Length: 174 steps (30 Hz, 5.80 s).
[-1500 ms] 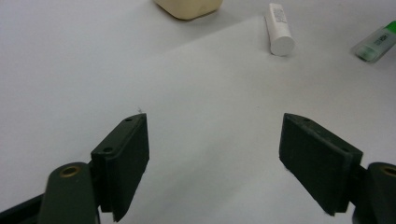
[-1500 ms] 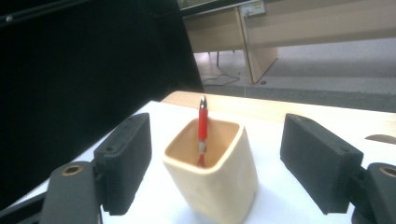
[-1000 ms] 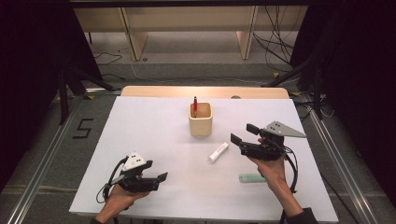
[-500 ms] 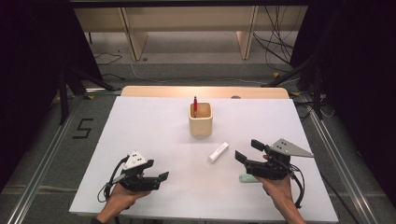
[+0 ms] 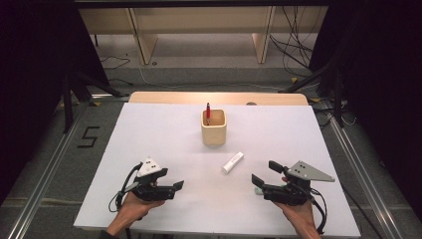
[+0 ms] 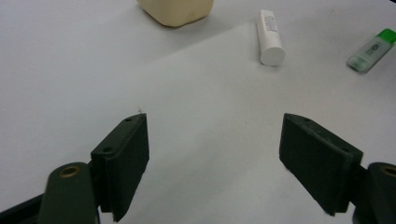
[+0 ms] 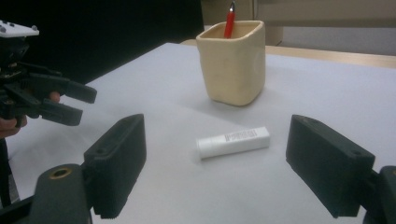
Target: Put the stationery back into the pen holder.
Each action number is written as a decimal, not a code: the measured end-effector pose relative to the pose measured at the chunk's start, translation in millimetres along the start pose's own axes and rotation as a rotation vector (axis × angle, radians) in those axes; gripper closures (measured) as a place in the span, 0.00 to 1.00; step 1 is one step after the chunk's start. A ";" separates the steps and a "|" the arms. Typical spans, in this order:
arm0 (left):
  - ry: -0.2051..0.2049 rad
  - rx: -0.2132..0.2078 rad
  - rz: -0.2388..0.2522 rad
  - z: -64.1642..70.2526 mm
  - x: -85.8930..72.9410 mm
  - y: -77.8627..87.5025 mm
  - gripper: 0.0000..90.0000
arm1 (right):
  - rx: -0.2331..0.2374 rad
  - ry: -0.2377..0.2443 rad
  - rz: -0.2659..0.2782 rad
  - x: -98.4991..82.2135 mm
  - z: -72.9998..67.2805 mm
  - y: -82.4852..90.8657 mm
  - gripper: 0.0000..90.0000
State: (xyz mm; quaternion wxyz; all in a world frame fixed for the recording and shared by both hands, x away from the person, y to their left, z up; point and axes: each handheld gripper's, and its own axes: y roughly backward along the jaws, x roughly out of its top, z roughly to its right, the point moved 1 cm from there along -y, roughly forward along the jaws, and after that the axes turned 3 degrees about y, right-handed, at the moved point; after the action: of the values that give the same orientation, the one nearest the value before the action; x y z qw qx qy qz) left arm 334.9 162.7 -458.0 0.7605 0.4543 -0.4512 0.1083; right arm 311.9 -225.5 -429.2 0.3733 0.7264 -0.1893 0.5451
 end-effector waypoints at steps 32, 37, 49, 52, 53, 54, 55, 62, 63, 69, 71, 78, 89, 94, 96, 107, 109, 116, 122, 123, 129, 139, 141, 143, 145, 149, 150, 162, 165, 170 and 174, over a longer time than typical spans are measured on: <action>-0.009 -0.008 -0.053 8.3 18.2 -17.9 0.26 | 0.022 0.032 -0.037 -23.0 -14.3 7.0 0.22; -0.008 -0.004 -0.058 9.1 20.5 -21.6 0.26 | 0.021 0.034 -0.041 -24.2 -14.7 6.7 0.22; -0.038 -0.004 -0.097 18.9 34.3 -37.8 0.26 | 0.021 0.050 -0.058 -28.6 -17.4 8.7 0.21; -0.051 -0.004 -0.104 22.3 38.4 -43.7 0.26 | 0.020 0.051 -0.061 -29.7 -17.0 8.4 0.21; -0.053 -0.007 -0.102 24.3 39.6 -46.1 0.26 | 0.020 0.048 -0.062 -30.3 -16.7 8.4 0.21; -0.061 -0.004 -0.103 28.1 41.8 -51.8 0.26 | 0.019 0.047 -0.062 -30.2 -16.9 8.5 0.21; -0.061 -0.004 -0.103 28.1 41.8 -51.8 0.26 | 0.018 0.049 -0.062 -30.2 -16.9 8.6 0.21; -0.098 -0.013 -0.123 45.0 50.6 -77.6 0.26 | 0.016 0.045 -0.064 -30.6 -16.5 9.2 0.21; -0.104 -0.018 -0.130 47.6 51.9 -81.0 0.26 | 0.016 0.046 -0.065 -30.7 -16.5 9.0 0.21; -0.127 -0.032 -0.140 62.1 56.9 -99.0 0.27 | 0.020 0.045 -0.063 -30.8 -17.3 9.0 0.21; -0.134 -0.032 -0.149 64.6 57.7 -103.7 0.27 | 0.020 0.048 -0.062 -30.8 -17.1 9.0 0.21; -0.144 -0.033 -0.185 76.0 64.4 -123.8 0.30 | 0.024 0.050 -0.063 -30.7 -17.6 8.5 0.21; -0.124 -0.028 -0.205 76.6 64.7 -138.7 0.41 | 0.027 0.050 -0.061 -30.6 -17.6 8.2 0.21; -0.119 -0.014 -0.217 77.4 64.1 -145.1 0.47 | 0.028 0.048 -0.062 -30.5 -17.2 8.6 0.21; -0.113 -0.022 -0.215 77.4 64.6 -146.9 0.51 | 0.029 0.050 -0.063 -30.5 -17.3 8.4 0.21; -0.108 -0.014 -0.240 79.4 65.6 -156.9 0.61 | 0.031 0.050 -0.061 -30.1 -17.8 8.9 0.21; -0.105 -0.010 -0.235 79.5 65.4 -158.1 0.65 | 0.032 0.051 -0.062 -30.2 -17.9 8.8 0.21; -0.127 0.009 -0.235 82.9 64.4 -161.2 0.71 | 0.033 0.051 -0.062 -30.2 -17.9 8.8 0.21; -0.138 0.010 -0.235 83.6 64.3 -161.0 0.72 | 0.032 0.051 -0.063 -30.3 -18.1 8.7 0.22; -0.131 0.009 -0.232 83.3 64.5 -161.1 0.72 | 0.033 0.051 -0.061 -30.1 -18.2 8.9 0.22; -0.108 0.006 -0.217 79.9 66.8 -158.5 0.74 | 0.032 0.049 -0.061 -30.0 -17.5 9.2 0.22; -0.079 -0.041 -0.155 72.7 73.4 -134.2 0.74 | 0.029 0.050 -0.060 -30.0 -17.9 9.0 0.22; -0.066 -0.062 -0.144 71.1 74.4 -127.9 0.74 | 0.029 0.049 -0.058 -29.7 -17.8 9.2 0.22; -0.064 -0.076 -0.139 69.5 74.6 -122.2 0.74 | 0.029 0.050 -0.057 -29.7 -17.7 9.2 0.22; -0.066 -0.090 -0.139 67.2 74.7 -115.7 0.74 | 0.028 0.052 -0.057 -29.6 -17.6 9.3 0.22; -0.062 -0.117 -0.145 63.2 75.2 -102.5 0.74 | 0.029 0.058 -0.055 -28.9 -18.5 9.2 0.22; -0.061 -0.121 -0.145 62.3 74.6 -99.0 0.74 | 0.029 0.058 -0.055 -28.9 -18.5 9.2 0.22; -0.084 -0.222 -0.203 55.3 67.0 -58.2 0.74 | 0.018 0.163 -0.063 -25.4 -32.8 4.8 0.22; -0.078 -0.243 -0.212 54.3 66.2 -50.5 0.74 | 0.020 0.233 -0.072 -24.9 -41.3 1.0 0.22; -0.089 -0.272 -0.233 55.3 63.7 -40.6 0.74 | 0.013 0.344 -0.084 -24.9 -54.9 -2.3 0.22; -0.101 -0.285 -0.249 56.4 61.6 -38.1 0.74 | -0.002 0.475 -0.095 -25.4 -69.1 -10.2 0.22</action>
State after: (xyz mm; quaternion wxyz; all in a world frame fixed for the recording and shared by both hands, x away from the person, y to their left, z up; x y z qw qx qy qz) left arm 358.7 81.6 -422.1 0.8010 0.3992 -0.4398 -0.0747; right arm 265.5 -170.5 -447.5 0.4331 0.5856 -0.0622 0.6824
